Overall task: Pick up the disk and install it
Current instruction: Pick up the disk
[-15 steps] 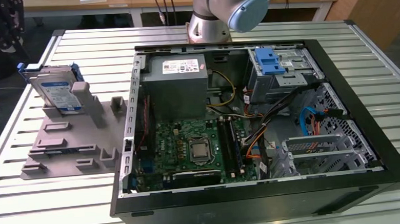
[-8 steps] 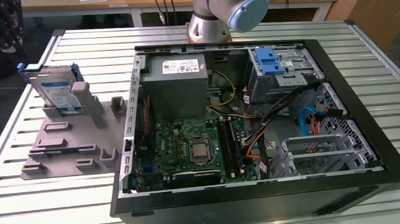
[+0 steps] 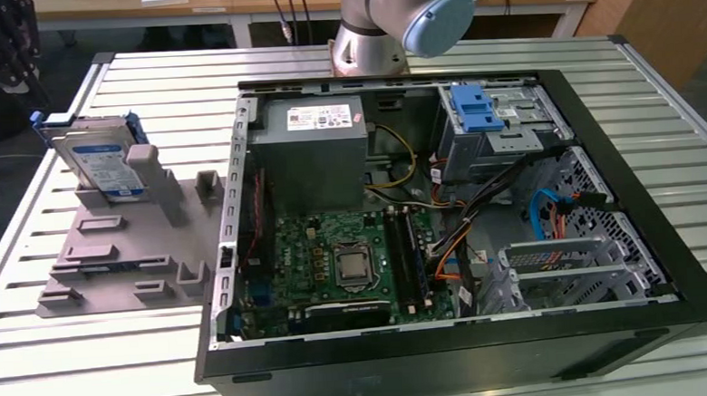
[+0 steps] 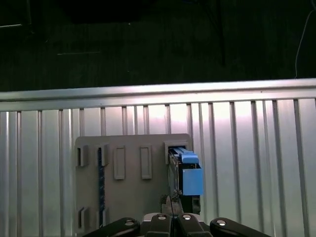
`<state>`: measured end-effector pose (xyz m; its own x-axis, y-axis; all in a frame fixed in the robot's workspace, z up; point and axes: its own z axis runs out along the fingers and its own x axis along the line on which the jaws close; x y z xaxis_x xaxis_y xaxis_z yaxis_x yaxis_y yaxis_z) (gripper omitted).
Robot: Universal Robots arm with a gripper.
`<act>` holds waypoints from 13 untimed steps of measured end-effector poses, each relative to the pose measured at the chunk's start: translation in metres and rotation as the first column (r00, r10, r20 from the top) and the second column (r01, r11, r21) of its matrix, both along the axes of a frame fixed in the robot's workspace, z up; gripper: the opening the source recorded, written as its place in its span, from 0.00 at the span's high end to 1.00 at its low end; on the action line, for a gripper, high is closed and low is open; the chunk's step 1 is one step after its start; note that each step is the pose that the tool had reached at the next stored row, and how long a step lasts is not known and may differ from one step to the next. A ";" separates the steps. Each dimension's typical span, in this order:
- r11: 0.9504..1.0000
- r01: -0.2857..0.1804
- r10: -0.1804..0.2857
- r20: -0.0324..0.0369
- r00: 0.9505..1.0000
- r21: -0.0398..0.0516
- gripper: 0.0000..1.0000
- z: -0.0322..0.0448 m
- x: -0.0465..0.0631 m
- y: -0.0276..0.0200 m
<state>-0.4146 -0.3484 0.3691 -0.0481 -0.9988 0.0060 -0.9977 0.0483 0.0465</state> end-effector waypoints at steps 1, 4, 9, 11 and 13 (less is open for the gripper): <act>1.000 -0.008 0.008 0.000 1.000 0.000 0.89 0.0000 0.000 0.0000; 0.999 -0.033 0.033 0.000 0.999 0.000 0.89 0.0000 0.000 0.0000; 0.997 -0.073 0.073 0.000 0.997 0.000 0.89 0.0000 0.000 0.0000; 0.996 -0.088 0.088 0.000 0.996 0.000 0.89 0.0000 0.000 0.0000; 0.995 -0.103 0.103 0.000 0.995 0.000 0.89 0.0000 0.000 0.0000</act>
<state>-0.4146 -0.3484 0.3691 0.0552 -0.9985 0.0060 -0.9974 -0.0549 0.0465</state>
